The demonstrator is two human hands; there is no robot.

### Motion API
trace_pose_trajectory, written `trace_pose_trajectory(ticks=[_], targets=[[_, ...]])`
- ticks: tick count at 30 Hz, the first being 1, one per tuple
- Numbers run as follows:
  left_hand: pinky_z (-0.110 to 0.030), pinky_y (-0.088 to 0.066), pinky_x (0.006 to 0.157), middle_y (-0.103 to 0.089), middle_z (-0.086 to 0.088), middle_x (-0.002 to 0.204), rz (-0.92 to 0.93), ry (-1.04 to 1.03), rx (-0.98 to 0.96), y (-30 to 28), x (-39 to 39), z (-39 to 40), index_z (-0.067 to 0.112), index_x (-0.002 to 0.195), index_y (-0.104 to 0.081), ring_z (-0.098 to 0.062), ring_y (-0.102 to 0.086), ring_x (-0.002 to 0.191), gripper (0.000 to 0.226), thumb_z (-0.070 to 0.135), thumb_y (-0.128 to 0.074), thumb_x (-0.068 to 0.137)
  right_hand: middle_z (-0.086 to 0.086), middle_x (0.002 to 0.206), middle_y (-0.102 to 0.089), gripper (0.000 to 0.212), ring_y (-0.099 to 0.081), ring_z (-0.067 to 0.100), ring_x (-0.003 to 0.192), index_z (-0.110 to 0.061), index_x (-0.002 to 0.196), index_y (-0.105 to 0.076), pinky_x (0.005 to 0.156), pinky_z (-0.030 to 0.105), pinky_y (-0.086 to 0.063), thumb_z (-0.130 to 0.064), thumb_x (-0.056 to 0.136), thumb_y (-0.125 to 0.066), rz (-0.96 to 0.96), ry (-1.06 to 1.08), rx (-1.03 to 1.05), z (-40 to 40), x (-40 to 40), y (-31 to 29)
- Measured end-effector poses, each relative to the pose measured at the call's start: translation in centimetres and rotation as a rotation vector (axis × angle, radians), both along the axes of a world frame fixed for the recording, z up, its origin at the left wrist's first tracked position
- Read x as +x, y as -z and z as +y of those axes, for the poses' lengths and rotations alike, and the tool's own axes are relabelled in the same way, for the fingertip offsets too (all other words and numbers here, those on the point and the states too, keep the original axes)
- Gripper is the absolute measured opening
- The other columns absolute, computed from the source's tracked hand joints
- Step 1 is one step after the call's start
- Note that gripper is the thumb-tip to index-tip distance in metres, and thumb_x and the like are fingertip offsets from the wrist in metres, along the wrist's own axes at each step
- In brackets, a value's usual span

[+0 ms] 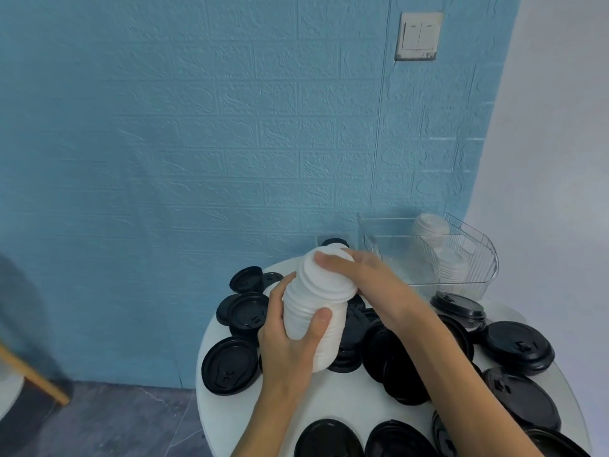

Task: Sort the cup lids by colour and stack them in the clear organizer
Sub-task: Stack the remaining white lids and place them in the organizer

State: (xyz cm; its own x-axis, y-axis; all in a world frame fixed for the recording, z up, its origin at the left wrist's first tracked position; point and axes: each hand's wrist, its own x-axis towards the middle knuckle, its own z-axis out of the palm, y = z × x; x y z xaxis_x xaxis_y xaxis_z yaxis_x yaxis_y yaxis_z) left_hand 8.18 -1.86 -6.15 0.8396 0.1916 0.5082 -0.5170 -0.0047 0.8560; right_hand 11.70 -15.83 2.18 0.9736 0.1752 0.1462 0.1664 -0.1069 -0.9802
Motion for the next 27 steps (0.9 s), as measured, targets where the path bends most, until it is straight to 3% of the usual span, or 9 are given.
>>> trace_pose_trajectory(ticks=[3,5,7,9,11,15,18,21,27], targets=[[-0.011,-0.049,0.085,-0.068,0.022,0.121,-0.01,-0.011,0.006,-0.1,-0.1,-0.1,0.042,0.132,-0.053,-0.005,-0.065,0.113,0.069,0.063,-0.069,0.067,-0.002,0.092,-0.069,0.057,-0.064,0.016,0.09,-0.013,0.103,-0.064,0.082,0.036,-0.044,-0.058,0.07,-0.079,0.046,-0.024,-0.039,0.6,-0.2,0.4],[-0.011,-0.049,0.085,-0.067,0.023,0.122,-0.018,-0.014,0.003,-0.2,-0.2,-0.2,0.043,0.133,-0.053,-0.004,-0.066,0.112,0.07,0.061,-0.07,0.067,-0.002,0.098,-0.072,0.039,-0.065,0.013,0.093,-0.02,0.108,-0.067,0.082,0.033,-0.046,-0.048,0.083,-0.076,0.085,-0.075,-0.035,0.9,-0.5,0.7],[-0.011,-0.049,0.088,-0.065,0.024,0.126,-0.025,-0.005,0.004,-0.2,-0.3,-0.3,0.044,0.137,-0.05,-0.003,-0.064,0.116,0.075,0.06,-0.071,0.067,-0.001,0.113,-0.074,0.03,-0.069,0.014,0.106,-0.026,0.115,-0.07,0.091,0.037,-0.051,-0.043,0.091,-0.07,0.117,-0.113,-0.029,0.9,-0.8,0.7],[-0.01,-0.047,0.091,-0.061,0.029,0.132,-0.029,0.005,0.013,-0.1,-0.5,-0.4,0.047,0.144,-0.044,0.0,-0.061,0.12,0.085,0.06,-0.073,0.065,0.001,0.119,-0.074,0.03,-0.068,0.022,0.116,-0.027,0.117,-0.071,0.102,0.047,-0.05,-0.043,0.092,-0.068,0.147,-0.14,-0.008,0.8,-1.0,0.7],[-0.01,-0.047,0.092,-0.059,0.031,0.134,-0.038,0.014,0.021,-0.2,-0.7,-0.5,0.049,0.146,-0.041,0.001,-0.059,0.123,0.088,0.061,-0.073,0.065,0.003,0.119,-0.073,0.028,-0.068,0.026,0.116,-0.026,0.116,-0.071,0.103,0.051,-0.049,-0.041,0.092,-0.068,0.156,-0.143,-0.002,0.7,-1.0,0.8],[-0.013,-0.049,0.092,-0.061,0.024,0.133,-0.059,0.013,0.015,-0.5,-0.9,-0.8,0.051,0.136,-0.05,-0.003,-0.061,0.122,0.071,0.059,-0.071,0.069,-0.002,0.106,-0.073,0.022,-0.067,0.016,0.1,-0.021,0.114,-0.069,0.086,0.04,-0.047,-0.031,0.094,-0.069,0.138,-0.138,0.044,0.4,-1.3,0.6],[-0.025,-0.049,0.097,-0.059,0.027,0.134,-0.038,0.032,0.0,-0.7,-0.7,-0.9,0.057,0.136,-0.049,-0.002,-0.06,0.123,0.072,0.061,-0.071,0.067,0.0,0.104,-0.071,0.032,-0.065,0.018,0.099,-0.015,0.116,-0.067,0.089,0.042,-0.045,-0.032,0.09,-0.072,0.124,-0.14,0.067,0.3,-1.2,0.4],[-0.018,-0.049,0.094,-0.058,0.032,0.133,-0.027,0.067,-0.001,-1.3,-0.6,-1.1,0.065,0.131,-0.047,0.002,-0.058,0.123,0.07,0.062,-0.071,0.066,0.0,0.104,-0.071,0.038,-0.065,0.018,0.1,-0.016,0.115,-0.068,0.09,0.041,-0.046,-0.039,0.086,-0.071,0.113,-0.111,0.067,0.2,-1.2,0.1],[-0.019,-0.051,0.092,-0.06,0.032,0.13,-0.019,0.171,-0.034,-4.3,0.9,-2.4,0.053,0.138,-0.046,0.005,-0.06,0.119,0.071,0.064,-0.066,0.07,-0.008,0.12,-0.073,0.03,-0.067,0.016,0.115,-0.034,0.119,-0.069,0.102,0.042,-0.049,-0.049,0.097,-0.055,0.137,0.024,0.156,-1.5,-1.9,-1.2]])
